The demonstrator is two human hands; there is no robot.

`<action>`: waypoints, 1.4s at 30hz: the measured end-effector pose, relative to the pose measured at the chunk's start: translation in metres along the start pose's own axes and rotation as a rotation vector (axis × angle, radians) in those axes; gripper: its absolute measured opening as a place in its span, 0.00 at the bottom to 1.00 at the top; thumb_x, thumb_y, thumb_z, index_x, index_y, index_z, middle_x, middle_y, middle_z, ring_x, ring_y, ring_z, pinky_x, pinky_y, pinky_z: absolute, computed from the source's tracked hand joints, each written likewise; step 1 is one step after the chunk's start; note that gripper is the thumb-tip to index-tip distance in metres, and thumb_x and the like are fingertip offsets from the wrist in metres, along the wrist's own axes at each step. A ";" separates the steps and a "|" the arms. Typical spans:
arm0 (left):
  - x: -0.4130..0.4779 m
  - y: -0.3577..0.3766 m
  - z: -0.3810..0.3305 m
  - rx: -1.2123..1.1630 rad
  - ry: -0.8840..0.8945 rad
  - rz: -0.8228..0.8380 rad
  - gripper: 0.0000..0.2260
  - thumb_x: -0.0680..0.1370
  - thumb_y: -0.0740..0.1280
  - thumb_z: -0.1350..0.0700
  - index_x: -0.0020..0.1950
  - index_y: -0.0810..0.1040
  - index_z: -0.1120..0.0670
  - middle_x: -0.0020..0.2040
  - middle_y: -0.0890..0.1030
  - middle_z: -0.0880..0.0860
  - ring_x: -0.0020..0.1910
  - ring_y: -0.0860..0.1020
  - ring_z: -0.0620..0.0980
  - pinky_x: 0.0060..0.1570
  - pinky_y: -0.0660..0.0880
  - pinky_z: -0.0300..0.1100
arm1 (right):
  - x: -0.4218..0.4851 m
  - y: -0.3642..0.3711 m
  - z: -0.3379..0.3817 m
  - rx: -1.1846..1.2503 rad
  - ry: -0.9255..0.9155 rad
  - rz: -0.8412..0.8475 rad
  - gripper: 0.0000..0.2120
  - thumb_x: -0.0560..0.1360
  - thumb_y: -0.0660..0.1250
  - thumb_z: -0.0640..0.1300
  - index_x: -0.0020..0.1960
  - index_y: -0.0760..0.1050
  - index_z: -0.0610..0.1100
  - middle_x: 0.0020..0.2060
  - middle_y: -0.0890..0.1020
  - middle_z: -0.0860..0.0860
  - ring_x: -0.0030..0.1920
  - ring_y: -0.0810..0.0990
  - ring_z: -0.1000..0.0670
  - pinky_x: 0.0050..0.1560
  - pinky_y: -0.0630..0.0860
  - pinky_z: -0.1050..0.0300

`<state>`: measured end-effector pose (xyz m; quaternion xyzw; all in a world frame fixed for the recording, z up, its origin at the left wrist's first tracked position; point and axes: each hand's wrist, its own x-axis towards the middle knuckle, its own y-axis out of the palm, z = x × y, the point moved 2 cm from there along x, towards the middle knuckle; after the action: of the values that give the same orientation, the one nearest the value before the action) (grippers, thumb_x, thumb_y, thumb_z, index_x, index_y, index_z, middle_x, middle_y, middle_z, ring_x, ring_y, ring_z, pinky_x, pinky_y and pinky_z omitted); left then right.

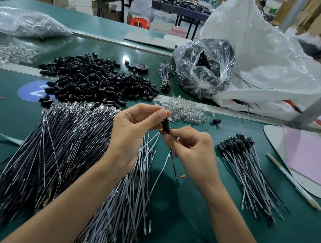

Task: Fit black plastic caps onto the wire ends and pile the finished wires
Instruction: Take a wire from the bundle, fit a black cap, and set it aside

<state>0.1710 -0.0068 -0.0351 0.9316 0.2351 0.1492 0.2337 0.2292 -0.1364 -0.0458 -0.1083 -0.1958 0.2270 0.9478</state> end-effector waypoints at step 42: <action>-0.004 0.006 0.002 0.177 -0.050 0.196 0.10 0.67 0.73 0.59 0.47 0.85 0.57 0.45 0.86 0.56 0.45 0.82 0.52 0.48 0.79 0.41 | -0.001 -0.001 0.001 0.283 -0.040 -0.015 0.05 0.73 0.71 0.34 0.41 0.84 0.42 0.34 0.85 0.49 0.37 0.85 0.53 0.42 0.79 0.64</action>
<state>0.1707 -0.0144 -0.0342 0.9705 0.1492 0.1266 0.1408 0.2288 -0.1379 -0.0452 0.0323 -0.1813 0.2475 0.9512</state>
